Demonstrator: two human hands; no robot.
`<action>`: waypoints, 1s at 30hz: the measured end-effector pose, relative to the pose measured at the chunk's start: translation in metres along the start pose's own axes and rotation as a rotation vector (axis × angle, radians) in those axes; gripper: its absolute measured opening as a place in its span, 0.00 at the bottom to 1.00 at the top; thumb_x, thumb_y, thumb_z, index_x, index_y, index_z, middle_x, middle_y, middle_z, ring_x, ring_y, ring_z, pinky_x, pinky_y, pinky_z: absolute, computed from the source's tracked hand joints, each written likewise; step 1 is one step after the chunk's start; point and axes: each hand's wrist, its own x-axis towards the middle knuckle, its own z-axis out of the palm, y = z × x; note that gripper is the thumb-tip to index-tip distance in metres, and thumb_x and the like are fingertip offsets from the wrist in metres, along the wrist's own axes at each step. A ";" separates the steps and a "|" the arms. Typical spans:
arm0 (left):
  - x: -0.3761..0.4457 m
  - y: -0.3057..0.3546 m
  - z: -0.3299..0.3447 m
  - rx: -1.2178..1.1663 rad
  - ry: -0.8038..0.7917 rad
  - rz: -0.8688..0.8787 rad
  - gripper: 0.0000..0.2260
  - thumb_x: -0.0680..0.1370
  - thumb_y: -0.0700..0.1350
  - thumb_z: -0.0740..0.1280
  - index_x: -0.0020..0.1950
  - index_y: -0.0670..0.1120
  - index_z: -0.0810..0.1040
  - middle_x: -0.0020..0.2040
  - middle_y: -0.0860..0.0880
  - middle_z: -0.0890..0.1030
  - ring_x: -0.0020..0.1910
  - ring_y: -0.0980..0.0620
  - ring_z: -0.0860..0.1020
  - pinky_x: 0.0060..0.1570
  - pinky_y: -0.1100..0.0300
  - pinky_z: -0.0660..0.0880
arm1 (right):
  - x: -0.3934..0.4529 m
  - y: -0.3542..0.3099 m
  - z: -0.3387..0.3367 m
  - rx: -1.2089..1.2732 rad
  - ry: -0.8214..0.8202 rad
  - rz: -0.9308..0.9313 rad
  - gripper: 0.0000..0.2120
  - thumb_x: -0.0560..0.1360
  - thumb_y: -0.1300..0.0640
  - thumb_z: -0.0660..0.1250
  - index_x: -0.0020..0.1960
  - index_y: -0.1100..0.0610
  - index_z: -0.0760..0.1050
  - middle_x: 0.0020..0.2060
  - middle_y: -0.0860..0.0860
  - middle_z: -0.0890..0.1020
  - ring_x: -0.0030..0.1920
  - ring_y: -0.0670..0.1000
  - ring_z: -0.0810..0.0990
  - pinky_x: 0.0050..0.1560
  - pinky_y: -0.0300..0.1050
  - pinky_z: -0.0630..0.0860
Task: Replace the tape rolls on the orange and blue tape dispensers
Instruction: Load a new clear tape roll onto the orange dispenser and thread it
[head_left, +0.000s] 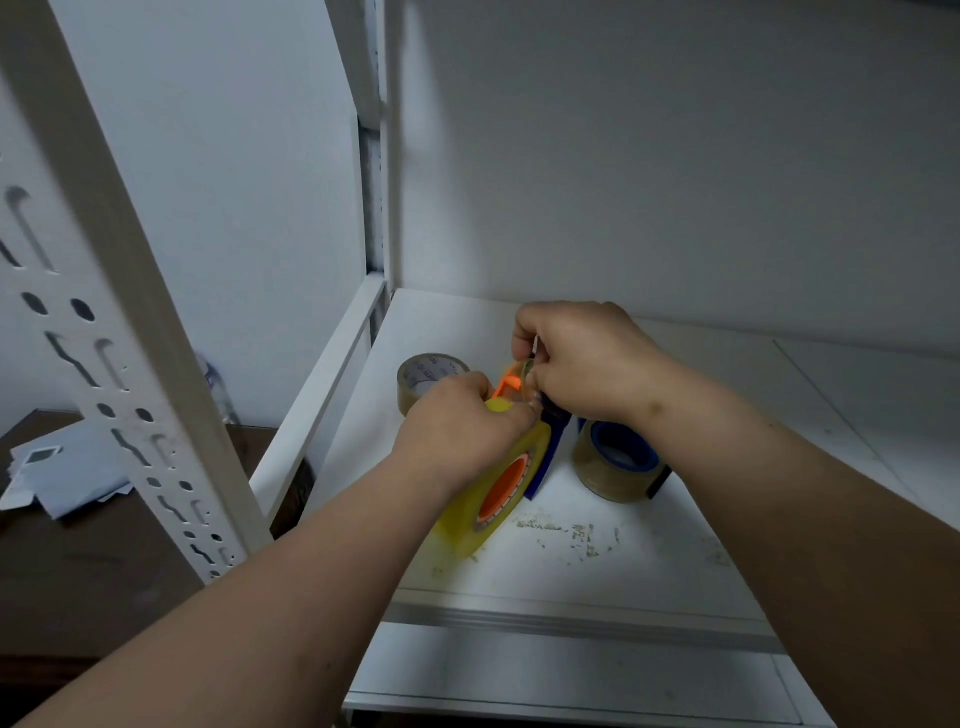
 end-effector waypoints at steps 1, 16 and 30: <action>-0.001 0.000 0.000 0.013 0.000 0.007 0.23 0.72 0.64 0.63 0.45 0.44 0.77 0.40 0.45 0.82 0.39 0.49 0.80 0.42 0.49 0.79 | 0.002 0.000 0.000 0.023 -0.012 0.031 0.11 0.69 0.62 0.67 0.46 0.48 0.73 0.37 0.42 0.76 0.45 0.50 0.77 0.44 0.44 0.67; 0.002 -0.001 0.007 -0.097 0.033 -0.077 0.16 0.66 0.61 0.68 0.35 0.49 0.69 0.33 0.50 0.77 0.33 0.52 0.76 0.31 0.59 0.69 | 0.001 0.002 0.001 -0.049 0.015 0.103 0.11 0.68 0.59 0.68 0.44 0.46 0.70 0.34 0.42 0.73 0.39 0.48 0.73 0.42 0.44 0.62; -0.001 0.007 0.009 -0.036 -0.018 -0.101 0.19 0.63 0.64 0.69 0.42 0.51 0.73 0.40 0.50 0.80 0.38 0.53 0.78 0.38 0.55 0.77 | -0.016 0.008 -0.014 0.209 -0.074 0.323 0.09 0.67 0.63 0.70 0.46 0.54 0.75 0.38 0.48 0.75 0.37 0.46 0.73 0.30 0.41 0.66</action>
